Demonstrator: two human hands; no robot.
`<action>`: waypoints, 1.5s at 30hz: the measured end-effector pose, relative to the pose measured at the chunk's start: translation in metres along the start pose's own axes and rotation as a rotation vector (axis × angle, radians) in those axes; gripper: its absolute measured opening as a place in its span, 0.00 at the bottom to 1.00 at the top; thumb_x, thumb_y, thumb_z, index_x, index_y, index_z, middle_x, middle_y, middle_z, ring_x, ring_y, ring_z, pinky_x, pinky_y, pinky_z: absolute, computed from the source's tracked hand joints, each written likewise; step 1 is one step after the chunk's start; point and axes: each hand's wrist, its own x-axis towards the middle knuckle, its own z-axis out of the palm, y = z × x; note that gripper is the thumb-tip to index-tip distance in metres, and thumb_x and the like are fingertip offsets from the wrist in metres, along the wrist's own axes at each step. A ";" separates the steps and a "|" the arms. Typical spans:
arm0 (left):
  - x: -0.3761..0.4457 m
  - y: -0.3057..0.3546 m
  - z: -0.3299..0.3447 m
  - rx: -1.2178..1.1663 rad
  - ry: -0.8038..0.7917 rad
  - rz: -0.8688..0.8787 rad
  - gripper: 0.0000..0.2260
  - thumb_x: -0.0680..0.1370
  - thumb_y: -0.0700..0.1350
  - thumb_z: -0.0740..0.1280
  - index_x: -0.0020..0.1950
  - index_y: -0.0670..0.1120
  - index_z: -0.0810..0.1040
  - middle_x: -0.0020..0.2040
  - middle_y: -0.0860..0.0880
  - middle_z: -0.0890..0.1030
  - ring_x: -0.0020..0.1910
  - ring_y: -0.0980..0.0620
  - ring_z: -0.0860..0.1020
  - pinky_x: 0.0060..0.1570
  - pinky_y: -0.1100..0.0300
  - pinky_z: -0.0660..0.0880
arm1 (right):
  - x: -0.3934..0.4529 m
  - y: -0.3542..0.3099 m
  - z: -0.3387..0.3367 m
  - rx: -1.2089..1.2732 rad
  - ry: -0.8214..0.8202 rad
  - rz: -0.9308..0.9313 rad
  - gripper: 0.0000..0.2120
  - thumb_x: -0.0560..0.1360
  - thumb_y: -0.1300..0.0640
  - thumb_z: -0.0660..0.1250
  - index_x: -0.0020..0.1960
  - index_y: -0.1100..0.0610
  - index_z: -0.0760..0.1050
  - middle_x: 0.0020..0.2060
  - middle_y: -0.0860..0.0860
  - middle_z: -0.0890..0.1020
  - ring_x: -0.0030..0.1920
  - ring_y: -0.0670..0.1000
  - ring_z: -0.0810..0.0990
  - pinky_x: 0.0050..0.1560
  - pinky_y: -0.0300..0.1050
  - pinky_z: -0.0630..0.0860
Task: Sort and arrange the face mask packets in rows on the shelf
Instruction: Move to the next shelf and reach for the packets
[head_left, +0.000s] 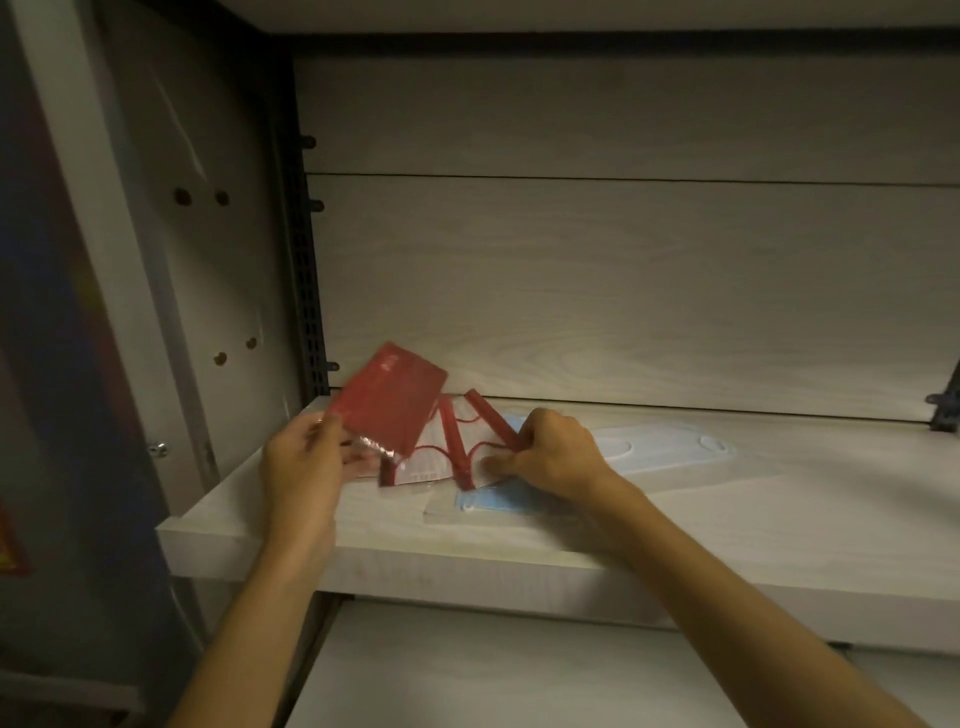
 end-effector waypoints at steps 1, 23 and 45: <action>0.002 0.001 -0.001 -0.079 -0.003 -0.057 0.06 0.82 0.44 0.64 0.54 0.45 0.80 0.45 0.41 0.85 0.40 0.44 0.85 0.39 0.54 0.82 | -0.001 0.000 -0.002 0.030 0.039 0.001 0.19 0.67 0.41 0.75 0.46 0.54 0.77 0.41 0.50 0.81 0.42 0.52 0.80 0.46 0.51 0.81; 0.012 0.005 0.005 0.140 -0.232 -0.352 0.07 0.74 0.34 0.73 0.50 0.39 0.79 0.46 0.40 0.84 0.43 0.46 0.84 0.34 0.58 0.83 | -0.005 0.015 -0.004 -0.213 0.309 -0.066 0.25 0.73 0.34 0.64 0.51 0.55 0.81 0.50 0.54 0.78 0.53 0.58 0.77 0.53 0.53 0.77; 0.009 0.009 0.003 0.144 -0.449 -0.212 0.17 0.77 0.35 0.66 0.65 0.47 0.73 0.57 0.46 0.81 0.54 0.47 0.80 0.53 0.51 0.78 | -0.076 0.040 -0.074 0.867 0.119 0.240 0.07 0.77 0.69 0.66 0.55 0.65 0.78 0.48 0.60 0.85 0.46 0.58 0.85 0.44 0.49 0.84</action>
